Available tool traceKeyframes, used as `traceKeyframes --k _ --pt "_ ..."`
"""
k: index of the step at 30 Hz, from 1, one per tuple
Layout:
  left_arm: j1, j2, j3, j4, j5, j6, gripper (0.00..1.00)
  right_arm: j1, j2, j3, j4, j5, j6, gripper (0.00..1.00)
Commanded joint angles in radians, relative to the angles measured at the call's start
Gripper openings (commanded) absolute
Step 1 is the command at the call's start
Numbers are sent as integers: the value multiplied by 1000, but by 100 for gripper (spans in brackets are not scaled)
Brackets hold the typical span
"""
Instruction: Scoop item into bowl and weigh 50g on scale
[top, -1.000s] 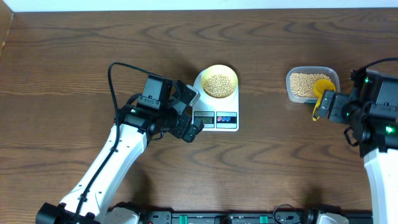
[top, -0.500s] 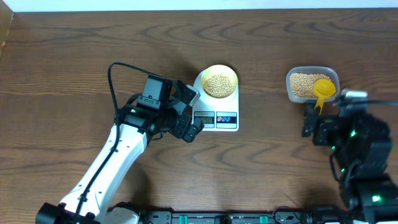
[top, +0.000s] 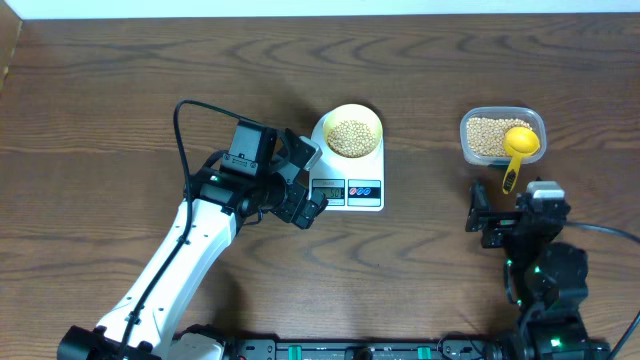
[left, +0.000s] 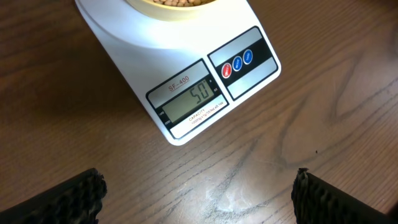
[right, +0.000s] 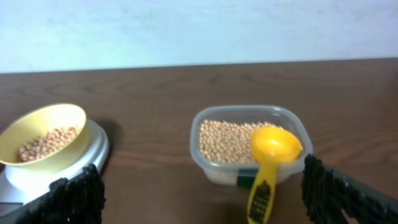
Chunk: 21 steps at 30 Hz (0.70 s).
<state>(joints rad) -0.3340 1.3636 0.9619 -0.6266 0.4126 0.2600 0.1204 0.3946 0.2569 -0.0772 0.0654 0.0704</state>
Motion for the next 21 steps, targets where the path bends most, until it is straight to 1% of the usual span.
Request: traceKeyframes --k 1,21 --pt "3 8 2 -2 -9 9 98 12 -64 -66 39 -28 -5 99" --pt "3 8 2 -2 -9 9 98 26 -335 -218 40 -42 -14 99"
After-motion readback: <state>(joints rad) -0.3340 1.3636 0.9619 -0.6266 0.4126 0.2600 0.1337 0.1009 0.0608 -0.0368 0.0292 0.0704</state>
